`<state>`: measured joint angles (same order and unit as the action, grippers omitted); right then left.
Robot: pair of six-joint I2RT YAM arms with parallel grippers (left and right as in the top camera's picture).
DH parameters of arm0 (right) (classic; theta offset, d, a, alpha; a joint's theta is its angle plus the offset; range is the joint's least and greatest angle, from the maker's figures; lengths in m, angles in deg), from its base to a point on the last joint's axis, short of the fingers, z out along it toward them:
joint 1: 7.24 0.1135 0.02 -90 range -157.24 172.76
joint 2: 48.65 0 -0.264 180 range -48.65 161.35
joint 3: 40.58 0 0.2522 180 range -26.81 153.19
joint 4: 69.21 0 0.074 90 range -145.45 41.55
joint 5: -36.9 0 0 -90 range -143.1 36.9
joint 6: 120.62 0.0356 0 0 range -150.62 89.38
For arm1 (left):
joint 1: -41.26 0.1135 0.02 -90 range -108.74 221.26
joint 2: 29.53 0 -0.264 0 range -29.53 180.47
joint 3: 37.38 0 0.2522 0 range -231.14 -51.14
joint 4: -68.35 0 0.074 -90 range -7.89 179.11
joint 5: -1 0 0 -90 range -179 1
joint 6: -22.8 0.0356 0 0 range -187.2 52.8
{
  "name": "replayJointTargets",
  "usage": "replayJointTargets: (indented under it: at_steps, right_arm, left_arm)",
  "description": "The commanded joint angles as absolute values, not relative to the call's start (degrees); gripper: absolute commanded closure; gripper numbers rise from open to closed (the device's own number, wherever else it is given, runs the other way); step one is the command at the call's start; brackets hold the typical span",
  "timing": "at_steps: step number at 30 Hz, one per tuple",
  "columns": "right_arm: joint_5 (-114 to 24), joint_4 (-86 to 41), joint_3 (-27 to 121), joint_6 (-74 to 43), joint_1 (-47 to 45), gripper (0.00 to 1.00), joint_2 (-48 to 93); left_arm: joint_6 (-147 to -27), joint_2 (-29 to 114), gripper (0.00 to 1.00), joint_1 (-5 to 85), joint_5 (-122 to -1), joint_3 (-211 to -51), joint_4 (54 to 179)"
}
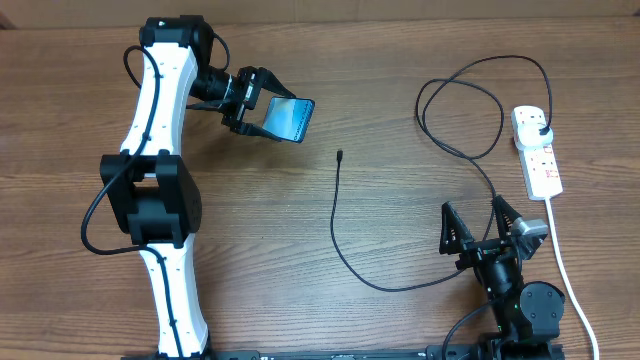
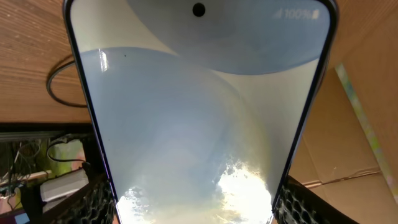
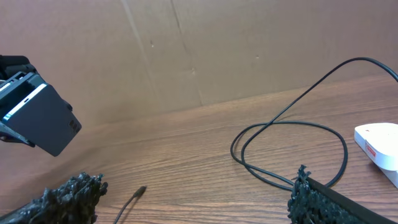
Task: Plug charger to phone and switch on socket
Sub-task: 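Hold the phone raised in the left gripper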
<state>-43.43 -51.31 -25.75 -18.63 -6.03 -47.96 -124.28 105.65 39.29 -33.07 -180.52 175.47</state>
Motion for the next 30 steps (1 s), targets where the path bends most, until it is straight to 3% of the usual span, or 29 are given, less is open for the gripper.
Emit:
replayJointTargets:
  at_steps: [1, 19, 30]
  right_arm:
    - [-43.43, -51.53, -26.37, -18.72, -5.70, 0.00, -48.49]
    - [-43.43, -51.53, -26.37, -18.72, -5.70, 0.00, -48.49]
    - [-43.43, -51.53, -26.37, -18.72, -5.70, 0.00, -48.49]
  left_arm:
    - [-125.07, 105.25, 0.37, 39.44, -27.76, -182.20, 176.41]
    - [-125.02, 105.25, 0.37, 39.44, -19.96, -182.20, 176.63]
    - [-124.65, 105.25, 0.37, 39.42, -23.04, -182.20, 176.60]
